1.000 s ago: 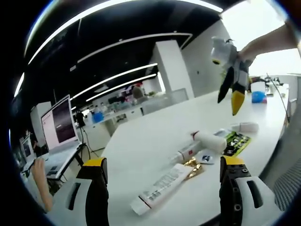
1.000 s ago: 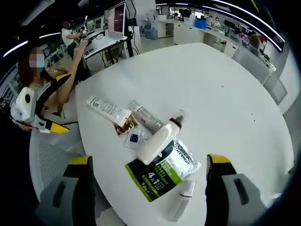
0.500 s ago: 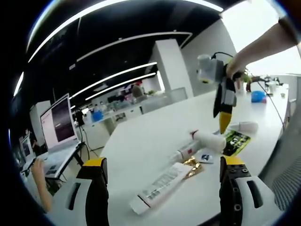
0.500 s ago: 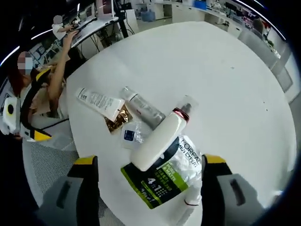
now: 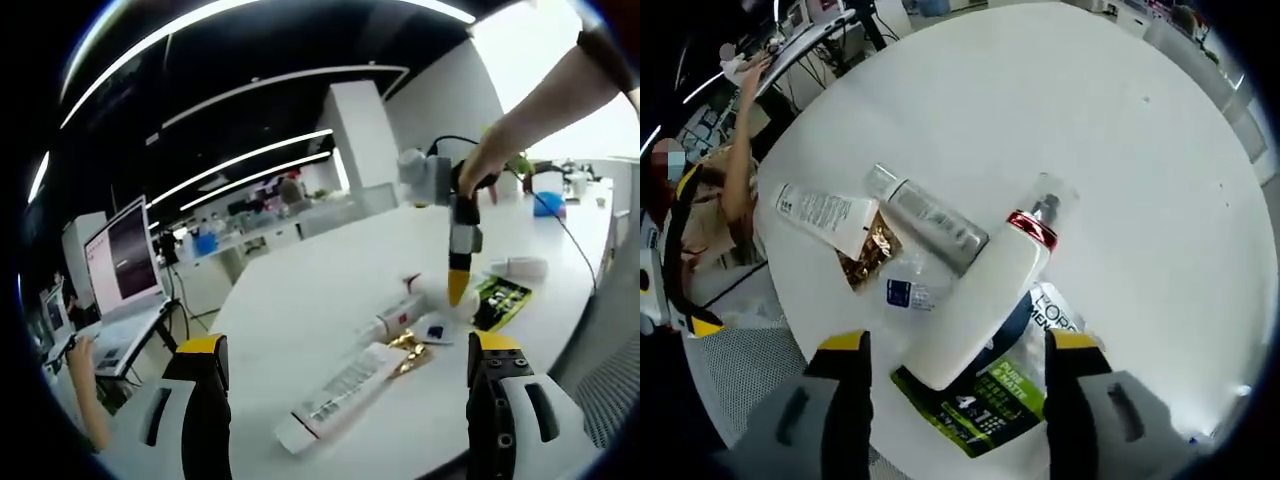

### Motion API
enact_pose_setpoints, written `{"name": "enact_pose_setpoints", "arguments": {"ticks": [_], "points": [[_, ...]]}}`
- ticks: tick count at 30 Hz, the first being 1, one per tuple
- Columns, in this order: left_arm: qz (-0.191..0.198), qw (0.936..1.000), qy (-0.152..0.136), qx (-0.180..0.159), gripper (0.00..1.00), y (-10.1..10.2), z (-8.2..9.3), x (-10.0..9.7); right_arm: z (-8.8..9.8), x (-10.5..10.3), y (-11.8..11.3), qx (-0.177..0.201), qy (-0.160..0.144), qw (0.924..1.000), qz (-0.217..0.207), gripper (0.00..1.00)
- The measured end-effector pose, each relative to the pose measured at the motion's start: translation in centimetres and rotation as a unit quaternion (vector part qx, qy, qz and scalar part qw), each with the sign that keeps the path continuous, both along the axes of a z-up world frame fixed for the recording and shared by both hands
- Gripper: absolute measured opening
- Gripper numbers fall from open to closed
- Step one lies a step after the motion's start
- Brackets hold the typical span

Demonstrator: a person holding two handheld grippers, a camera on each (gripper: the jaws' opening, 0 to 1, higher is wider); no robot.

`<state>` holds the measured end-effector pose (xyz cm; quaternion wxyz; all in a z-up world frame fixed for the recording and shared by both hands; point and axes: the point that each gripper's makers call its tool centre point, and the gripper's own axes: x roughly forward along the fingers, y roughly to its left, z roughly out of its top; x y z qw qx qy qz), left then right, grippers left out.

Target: Arrange the skincare products in the storage area until every visible bottle or jar stands upright without overlapping.

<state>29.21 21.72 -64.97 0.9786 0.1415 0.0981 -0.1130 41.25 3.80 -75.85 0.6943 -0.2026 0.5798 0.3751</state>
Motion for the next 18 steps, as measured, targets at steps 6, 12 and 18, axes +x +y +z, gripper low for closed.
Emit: {"name": "enact_pose_setpoints", "arguments": {"ticks": [6,12,18], "points": [[0.001,1.0000,0.002,0.001,0.97,-0.3,0.2,-0.1,-0.9,1.1,-0.2,-0.025,-0.008,0.9996,0.010,0.64],[0.002,1.0000,0.008,0.002,0.97,-0.5,0.1,-0.2,-1.5,0.1,-0.3,-0.050,0.002,0.9985,0.023,0.51],[0.000,0.9999,0.012,0.005,0.97,-0.7,0.1,-0.2,-2.2,-0.2,0.2,-0.050,0.018,0.9985,0.015,0.47]]}}
